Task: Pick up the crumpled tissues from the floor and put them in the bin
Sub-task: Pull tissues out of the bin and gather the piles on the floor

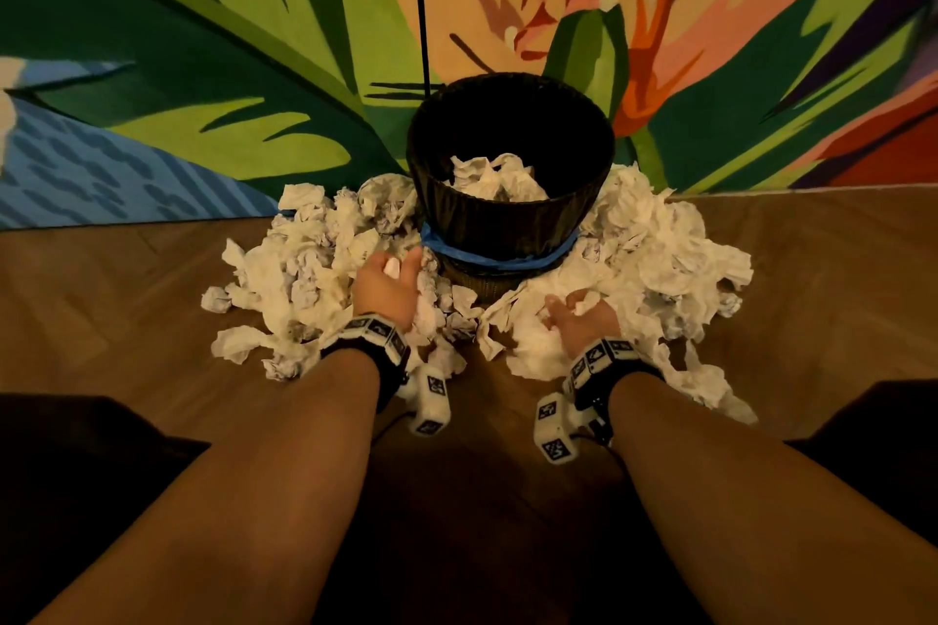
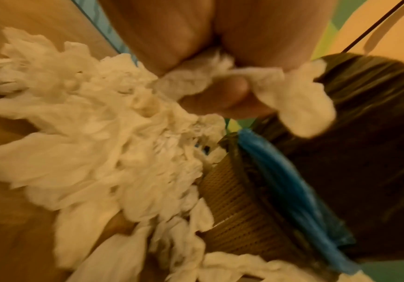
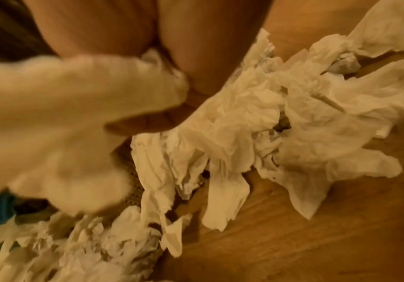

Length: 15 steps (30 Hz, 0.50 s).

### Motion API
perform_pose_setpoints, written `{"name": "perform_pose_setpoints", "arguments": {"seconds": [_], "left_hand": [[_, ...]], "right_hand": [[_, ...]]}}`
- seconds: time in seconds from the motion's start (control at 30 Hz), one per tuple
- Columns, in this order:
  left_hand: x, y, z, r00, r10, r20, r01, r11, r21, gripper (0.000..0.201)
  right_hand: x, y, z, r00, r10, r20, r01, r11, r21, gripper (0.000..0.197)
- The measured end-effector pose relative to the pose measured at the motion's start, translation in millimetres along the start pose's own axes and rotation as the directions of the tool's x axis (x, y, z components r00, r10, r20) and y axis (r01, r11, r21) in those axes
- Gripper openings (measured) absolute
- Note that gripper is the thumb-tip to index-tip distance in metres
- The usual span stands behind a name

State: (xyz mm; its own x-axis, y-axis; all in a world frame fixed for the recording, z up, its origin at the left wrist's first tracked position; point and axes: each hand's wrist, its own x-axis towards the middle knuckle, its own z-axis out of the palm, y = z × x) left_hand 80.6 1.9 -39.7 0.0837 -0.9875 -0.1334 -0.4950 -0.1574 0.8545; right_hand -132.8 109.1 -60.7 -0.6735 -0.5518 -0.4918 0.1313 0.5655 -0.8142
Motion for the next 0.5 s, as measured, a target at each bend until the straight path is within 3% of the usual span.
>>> {"name": "perform_pose_setpoints", "arguments": {"seconds": [0.03, 0.13, 0.23, 0.3, 0.4, 0.5], "left_hand": [[3, 12, -2, 0.999, 0.015, -0.042, -0.017, 0.998, -0.058, 0.052], [15, 54, -12, 0.983, 0.09, -0.159, -0.13, 0.956, -0.262, 0.027], [31, 101, -23, 0.949, 0.194, -0.249, -0.283, 0.875, -0.393, 0.012], [45, 133, -28, 0.953, 0.176, -0.247, -0.279, 0.828, -0.487, 0.016], [59, 175, -35, 0.961, 0.236, -0.147, -0.274, 0.892, -0.359, 0.023], [60, 202, -44, 0.881, 0.473, -0.022, -0.467, 0.862, -0.197, 0.043]], "right_hand": [[-4, -7, -5, 0.999, -0.035, -0.019, 0.034, 0.999, -0.022, 0.025], [5, -34, -26, 0.985, -0.044, -0.167, 0.035, 0.998, -0.061, 0.064], [20, -67, -51, 0.969, -0.085, -0.233, 0.106, 0.991, 0.079, 0.07], [26, -94, -65, 0.953, -0.119, -0.279, 0.134, 0.99, 0.037, 0.075], [41, -149, -78, 0.902, -0.311, -0.298, 0.304, 0.95, -0.069, 0.065], [49, -201, -81, 0.858, -0.415, -0.304, 0.41, 0.908, -0.082, 0.065]]}}
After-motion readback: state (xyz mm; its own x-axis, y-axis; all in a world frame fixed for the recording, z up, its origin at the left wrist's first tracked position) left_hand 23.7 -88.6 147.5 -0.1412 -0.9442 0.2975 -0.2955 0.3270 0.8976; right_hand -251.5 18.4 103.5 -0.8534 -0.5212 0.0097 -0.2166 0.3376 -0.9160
